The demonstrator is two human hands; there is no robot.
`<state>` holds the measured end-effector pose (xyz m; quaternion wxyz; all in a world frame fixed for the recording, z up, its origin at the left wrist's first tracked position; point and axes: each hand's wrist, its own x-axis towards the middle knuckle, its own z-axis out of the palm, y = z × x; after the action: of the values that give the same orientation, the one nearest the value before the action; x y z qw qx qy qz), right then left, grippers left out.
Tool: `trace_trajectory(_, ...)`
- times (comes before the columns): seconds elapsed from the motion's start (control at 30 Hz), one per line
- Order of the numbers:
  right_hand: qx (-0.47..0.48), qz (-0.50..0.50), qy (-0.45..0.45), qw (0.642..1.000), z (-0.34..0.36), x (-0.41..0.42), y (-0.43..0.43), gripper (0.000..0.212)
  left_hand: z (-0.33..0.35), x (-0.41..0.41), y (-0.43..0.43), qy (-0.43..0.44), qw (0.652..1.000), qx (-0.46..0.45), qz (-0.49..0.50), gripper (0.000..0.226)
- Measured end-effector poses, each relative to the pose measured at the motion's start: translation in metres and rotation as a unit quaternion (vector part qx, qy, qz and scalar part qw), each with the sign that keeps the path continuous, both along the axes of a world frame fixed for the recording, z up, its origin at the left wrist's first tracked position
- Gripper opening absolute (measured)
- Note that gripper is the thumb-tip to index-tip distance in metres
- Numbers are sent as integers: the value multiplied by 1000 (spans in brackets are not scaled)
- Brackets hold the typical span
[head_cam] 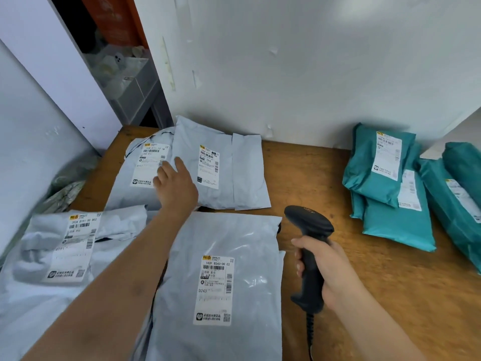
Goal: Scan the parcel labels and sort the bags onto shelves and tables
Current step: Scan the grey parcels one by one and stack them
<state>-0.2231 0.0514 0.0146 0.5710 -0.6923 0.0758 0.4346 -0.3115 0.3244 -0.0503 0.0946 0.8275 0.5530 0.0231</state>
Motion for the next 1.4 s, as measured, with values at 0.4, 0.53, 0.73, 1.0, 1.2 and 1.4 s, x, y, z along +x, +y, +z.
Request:
trace_trajectory(0.4, -15, -57, 5, 998, -1, 12, -21, 12, -18, 37, 30, -231, 955, -179, 58, 44)
trace_trajectory(0.53, -25, -58, 3, 998, -1, 6, -24, 11, 24, 58, -5, -367, 900, -223, -71, 14)
trace_trajectory(0.73, -5, -124, -37, 992, 8, 15, -39, 11, 81, 42, -50, -581, 680, -448, -22, 28)
trace_trajectory(1.0, -42, -103, -117, 987, 14, 13, -54, 10, -44, -57, -155, -324, 756, -565, 68, 34)
trace_trajectory(1.2, -29, -13, -21, 999, -3, -11, -43, 8, -58, -53, -160, -314, 787, -529, 36, 49)
trace_trajectory(1.4, -32, 44, 44, 998, -13, -16, -29, 7, -55, -26, -156, -295, 817, -495, 6, 50)
